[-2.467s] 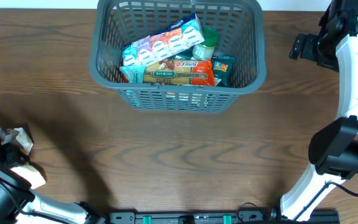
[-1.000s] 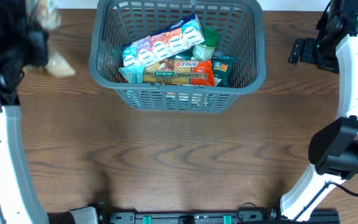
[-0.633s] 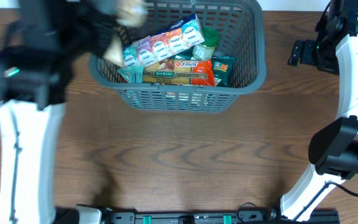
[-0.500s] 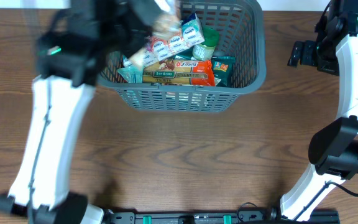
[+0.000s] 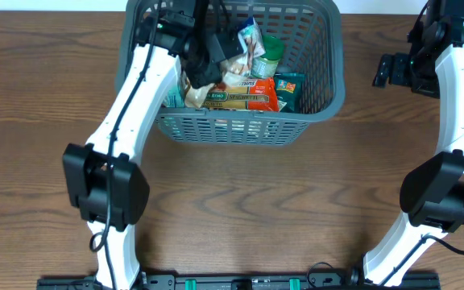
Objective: Pack container
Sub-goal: 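Lift the snack bag into the basket and release it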
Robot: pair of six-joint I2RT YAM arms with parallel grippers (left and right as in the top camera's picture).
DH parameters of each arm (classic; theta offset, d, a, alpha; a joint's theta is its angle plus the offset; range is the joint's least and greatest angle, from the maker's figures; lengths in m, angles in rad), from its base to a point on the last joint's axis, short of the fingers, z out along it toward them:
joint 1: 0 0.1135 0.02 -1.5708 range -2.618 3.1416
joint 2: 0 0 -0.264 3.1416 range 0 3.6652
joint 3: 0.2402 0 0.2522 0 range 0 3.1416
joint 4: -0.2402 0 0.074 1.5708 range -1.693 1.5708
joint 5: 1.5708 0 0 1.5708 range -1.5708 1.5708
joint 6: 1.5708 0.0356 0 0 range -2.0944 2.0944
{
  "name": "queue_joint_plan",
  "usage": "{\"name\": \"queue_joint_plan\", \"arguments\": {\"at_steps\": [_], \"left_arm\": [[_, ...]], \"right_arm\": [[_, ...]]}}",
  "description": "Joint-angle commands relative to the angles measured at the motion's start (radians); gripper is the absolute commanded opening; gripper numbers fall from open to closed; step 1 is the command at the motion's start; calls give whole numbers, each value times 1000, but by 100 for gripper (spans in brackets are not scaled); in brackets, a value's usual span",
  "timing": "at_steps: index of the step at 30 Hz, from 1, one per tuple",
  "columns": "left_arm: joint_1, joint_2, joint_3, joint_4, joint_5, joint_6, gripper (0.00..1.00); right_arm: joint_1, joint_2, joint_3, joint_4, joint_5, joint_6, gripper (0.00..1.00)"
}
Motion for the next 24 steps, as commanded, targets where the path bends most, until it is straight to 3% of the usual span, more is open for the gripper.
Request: {"name": "queue_joint_plan", "arguments": {"at_steps": [1,5,7,8,9,14,21,24], "left_arm": [[4,23,5,-27,10,11,21],[4,23,2,-33,9,10,30],[4,6,2,-33,5,10,40],[4,-7,2,-33,1,10,75],[4,-22,2,-32,-11,10,99],[17,-129,2,4,-132,-70,99],[143,-322,2,62,-179,-362,99],[238,-396,2,23,-179,-545,99]], "right_arm": [[6,5,-2,0,-4,-16,99],[6,5,-2,3,-4,-16,99],[6,5,-2,4,-4,-16,99],[6,5,-2,6,-4,-16,99],[6,5,-2,8,-4,-16,99],[7,3,3,84,-5,-29,99],[82,-39,122,349,-16,-201,99],[128,-45,233,364,-24,-243,99]]}}
